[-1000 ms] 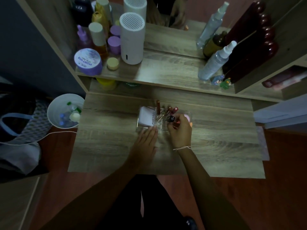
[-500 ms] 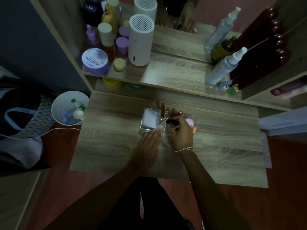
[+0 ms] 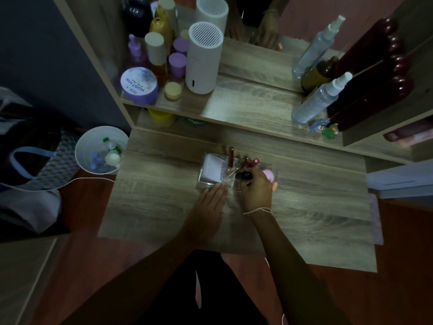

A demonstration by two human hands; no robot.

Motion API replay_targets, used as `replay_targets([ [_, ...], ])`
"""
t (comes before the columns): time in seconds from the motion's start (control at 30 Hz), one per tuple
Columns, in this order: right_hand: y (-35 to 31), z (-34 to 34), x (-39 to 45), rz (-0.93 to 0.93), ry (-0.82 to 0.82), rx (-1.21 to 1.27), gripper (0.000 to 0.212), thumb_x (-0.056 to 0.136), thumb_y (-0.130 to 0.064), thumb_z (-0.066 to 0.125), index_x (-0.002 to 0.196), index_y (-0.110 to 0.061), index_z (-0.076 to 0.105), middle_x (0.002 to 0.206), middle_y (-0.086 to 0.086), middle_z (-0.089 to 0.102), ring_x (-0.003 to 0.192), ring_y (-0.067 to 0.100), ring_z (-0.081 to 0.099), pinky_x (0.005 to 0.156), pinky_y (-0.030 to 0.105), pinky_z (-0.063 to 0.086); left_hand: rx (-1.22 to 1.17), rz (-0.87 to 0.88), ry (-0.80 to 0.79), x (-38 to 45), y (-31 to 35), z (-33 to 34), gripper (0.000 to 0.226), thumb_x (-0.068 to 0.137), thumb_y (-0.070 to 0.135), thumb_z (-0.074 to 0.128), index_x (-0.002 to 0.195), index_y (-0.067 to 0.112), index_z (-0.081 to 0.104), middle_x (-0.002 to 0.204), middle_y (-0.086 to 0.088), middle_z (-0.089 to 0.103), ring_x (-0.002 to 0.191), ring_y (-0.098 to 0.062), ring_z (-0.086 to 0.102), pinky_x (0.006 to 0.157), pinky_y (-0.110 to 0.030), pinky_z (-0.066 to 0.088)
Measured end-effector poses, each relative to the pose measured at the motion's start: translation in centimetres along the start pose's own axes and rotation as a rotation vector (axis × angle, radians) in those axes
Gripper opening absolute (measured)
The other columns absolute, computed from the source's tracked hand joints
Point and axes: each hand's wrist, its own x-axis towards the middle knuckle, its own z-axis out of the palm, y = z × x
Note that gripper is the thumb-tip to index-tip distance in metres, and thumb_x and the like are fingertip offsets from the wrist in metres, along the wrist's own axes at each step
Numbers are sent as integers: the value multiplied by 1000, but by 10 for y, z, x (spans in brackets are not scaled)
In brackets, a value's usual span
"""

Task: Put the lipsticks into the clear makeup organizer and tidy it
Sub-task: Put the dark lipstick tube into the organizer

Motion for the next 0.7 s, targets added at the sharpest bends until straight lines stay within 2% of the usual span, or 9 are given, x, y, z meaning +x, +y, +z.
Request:
replay_targets([
  [0.1, 1, 3, 0, 0, 8, 0, 27, 78, -3, 62, 104, -8, 66, 100, 13, 70, 91, 28, 65, 82, 48, 55, -8, 0, -15, 0, -1, 1, 63, 88, 22, 56, 142, -1, 32, 151, -20, 32, 141, -32, 27, 111, -52, 31],
  [0.2, 2, 4, 1, -8, 28, -15, 21, 79, -4, 61, 99, -9, 65, 93, 12, 71, 85, 28, 65, 78, 38, 53, -2, -5, -28, 0, -2, 3, 64, 89, 22, 53, 144, -1, 29, 152, -20, 29, 142, -32, 24, 112, -51, 29],
  [0.43, 6, 3, -1, -12, 11, 17, 20, 79, -4, 61, 98, -8, 66, 92, 12, 70, 83, 28, 66, 77, 50, 56, -1, 0, -21, 0, -1, 1, 65, 88, 21, 57, 143, -2, 31, 152, -19, 31, 141, -32, 26, 112, -51, 30],
  [0.7, 3, -6, -6, 19, 11, 44, 12, 82, -9, 64, 94, -9, 64, 89, 12, 68, 79, 29, 65, 73, 49, 57, -21, 13, 4, 0, -1, 3, 65, 86, 19, 58, 142, -2, 33, 150, -20, 33, 141, -32, 27, 110, -51, 34],
])
